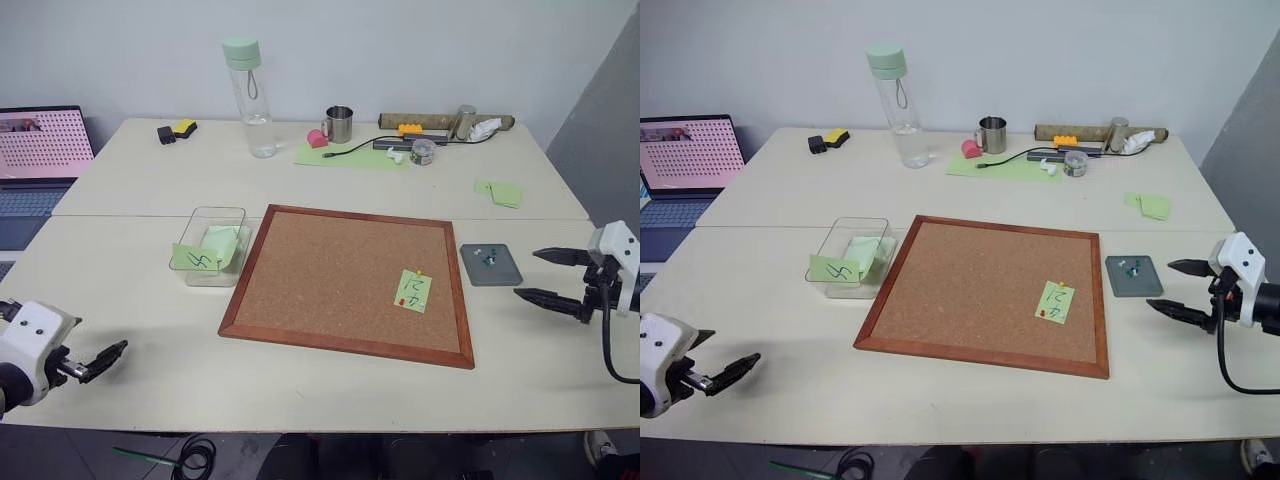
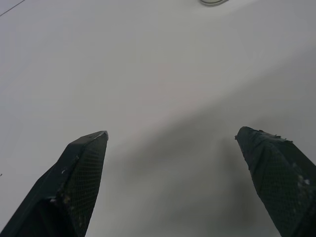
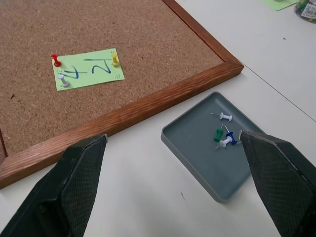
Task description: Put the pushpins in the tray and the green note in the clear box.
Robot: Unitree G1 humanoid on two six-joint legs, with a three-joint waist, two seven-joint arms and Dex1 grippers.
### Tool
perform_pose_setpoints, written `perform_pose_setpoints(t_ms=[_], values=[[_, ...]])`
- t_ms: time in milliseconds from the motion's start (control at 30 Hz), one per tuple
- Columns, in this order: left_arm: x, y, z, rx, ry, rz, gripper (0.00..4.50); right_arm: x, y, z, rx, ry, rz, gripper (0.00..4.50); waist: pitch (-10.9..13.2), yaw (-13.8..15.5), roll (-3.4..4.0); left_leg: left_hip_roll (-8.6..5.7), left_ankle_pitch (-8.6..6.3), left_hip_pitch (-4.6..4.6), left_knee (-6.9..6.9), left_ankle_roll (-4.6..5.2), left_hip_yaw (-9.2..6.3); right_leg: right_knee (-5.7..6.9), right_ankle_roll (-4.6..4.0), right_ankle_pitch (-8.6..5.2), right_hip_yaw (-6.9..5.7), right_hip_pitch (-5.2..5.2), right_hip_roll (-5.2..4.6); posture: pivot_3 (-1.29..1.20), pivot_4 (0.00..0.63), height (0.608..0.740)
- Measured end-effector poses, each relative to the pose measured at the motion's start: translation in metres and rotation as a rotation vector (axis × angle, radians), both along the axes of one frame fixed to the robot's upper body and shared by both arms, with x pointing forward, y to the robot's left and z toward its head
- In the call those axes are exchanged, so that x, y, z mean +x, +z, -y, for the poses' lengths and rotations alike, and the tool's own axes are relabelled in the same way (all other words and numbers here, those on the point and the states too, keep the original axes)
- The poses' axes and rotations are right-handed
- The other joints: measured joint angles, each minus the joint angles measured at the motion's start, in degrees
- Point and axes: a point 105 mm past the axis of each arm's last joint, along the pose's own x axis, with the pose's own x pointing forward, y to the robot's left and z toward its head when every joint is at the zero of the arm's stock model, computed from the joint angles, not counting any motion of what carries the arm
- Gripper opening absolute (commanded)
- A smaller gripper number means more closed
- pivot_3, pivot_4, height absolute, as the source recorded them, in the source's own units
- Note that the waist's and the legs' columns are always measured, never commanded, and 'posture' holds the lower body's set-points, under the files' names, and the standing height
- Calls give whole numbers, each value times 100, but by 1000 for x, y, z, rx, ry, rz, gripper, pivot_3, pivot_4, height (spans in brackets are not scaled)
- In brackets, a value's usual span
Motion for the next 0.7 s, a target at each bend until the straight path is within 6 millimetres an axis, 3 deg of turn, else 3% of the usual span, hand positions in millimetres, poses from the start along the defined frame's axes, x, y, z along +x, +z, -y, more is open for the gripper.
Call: perform_pose_setpoints(t_ms=[333, 567, 700], values=[[-3, -5, 1, -18, 11, -15, 4427, 0, -3, -1, -16, 12, 2, 4500, 0, 0, 0, 0, 0, 0, 0, 0, 0, 0, 0, 0, -1, 0, 0, 0, 150, 740], [-7, -13, -15, 44, 45, -51, 4427, 1, -5, -1, -22, 6, 6, 4500, 0, 0, 0, 0, 0, 0, 0, 0, 0, 0, 0, 0, -1, 0, 0, 0, 150, 740], [-3, -9, -13, 51, 27, -25, 4427, 2, -7, -2, -22, 9, 4, 4500, 0, 0, 0, 0, 0, 0, 0, 0, 0, 0, 0, 0, 0, 0, -1, 0, 150, 740]])
